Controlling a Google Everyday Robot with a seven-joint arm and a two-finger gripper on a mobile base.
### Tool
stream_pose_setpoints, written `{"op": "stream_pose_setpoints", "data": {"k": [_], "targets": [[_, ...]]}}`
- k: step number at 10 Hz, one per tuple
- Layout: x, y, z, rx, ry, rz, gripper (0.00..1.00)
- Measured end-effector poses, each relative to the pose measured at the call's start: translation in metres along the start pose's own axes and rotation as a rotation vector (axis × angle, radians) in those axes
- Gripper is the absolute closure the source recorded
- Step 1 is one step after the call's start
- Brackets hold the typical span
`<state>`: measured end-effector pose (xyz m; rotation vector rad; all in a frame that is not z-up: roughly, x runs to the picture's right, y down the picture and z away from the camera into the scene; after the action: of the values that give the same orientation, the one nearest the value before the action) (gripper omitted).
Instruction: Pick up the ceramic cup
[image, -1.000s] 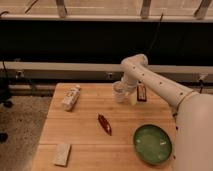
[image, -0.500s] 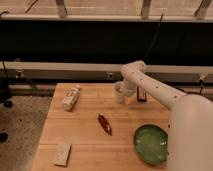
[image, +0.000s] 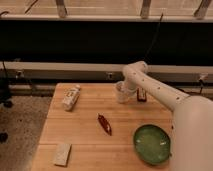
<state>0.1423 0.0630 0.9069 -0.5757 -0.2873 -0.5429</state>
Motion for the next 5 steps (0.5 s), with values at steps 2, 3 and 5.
{"op": "stream_pose_setpoints", "data": {"k": [2, 3, 5], "targets": [[-0.004, 0.001, -0.019, -0.022, 0.001, -0.006, 1.0], [-0.004, 0.0, -0.022, -0.021, 0.003, -0.006, 1.0], [-0.003, 0.002, -0.027, -0.017, 0.004, -0.011, 1.0]]}}
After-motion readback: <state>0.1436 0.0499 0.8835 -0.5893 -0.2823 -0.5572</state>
